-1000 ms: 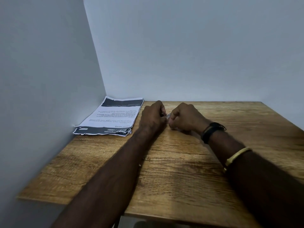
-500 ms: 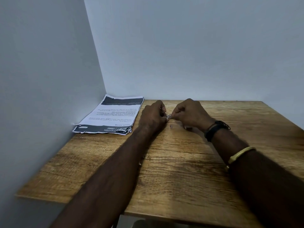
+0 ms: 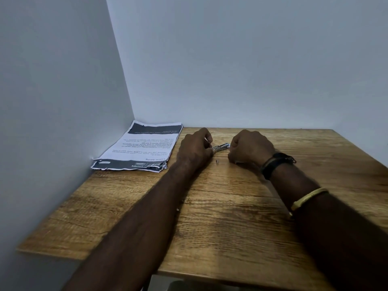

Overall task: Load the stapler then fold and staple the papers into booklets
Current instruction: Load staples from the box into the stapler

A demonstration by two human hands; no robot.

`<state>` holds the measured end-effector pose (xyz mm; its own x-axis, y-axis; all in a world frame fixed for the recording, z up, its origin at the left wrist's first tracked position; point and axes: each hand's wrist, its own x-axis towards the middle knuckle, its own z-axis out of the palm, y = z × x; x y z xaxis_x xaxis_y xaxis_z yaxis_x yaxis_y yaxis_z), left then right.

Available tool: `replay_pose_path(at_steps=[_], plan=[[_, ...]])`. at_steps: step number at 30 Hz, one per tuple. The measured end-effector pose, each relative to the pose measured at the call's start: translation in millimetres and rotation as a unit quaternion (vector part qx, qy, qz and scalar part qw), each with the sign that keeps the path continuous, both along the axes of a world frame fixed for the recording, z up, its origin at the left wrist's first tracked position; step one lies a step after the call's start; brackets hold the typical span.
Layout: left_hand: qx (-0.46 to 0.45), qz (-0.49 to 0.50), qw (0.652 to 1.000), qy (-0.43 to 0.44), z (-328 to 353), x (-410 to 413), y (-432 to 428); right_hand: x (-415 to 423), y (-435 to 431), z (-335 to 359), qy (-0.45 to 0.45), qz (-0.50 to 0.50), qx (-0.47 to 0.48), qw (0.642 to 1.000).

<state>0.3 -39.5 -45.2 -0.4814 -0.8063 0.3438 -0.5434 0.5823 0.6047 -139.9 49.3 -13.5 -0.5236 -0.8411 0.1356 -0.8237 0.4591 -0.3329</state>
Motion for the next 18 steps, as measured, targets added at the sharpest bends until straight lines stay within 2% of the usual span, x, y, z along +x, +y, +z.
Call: replay_pose_path(at_steps=[4,12,18], plan=[[-0.011,0.002,1.000,0.005,-1,-3,-2,0,-3,-3,0.007,0.006,-0.021,1.000],[-0.028,-0.016,0.999,0.015,-3,-6,-4,-12,-7,-13,-0.040,0.035,-0.143,0.988],[-0.122,0.017,0.981,0.151,13,-14,7,-5,-3,-8,-0.049,0.078,-0.236,0.967]])
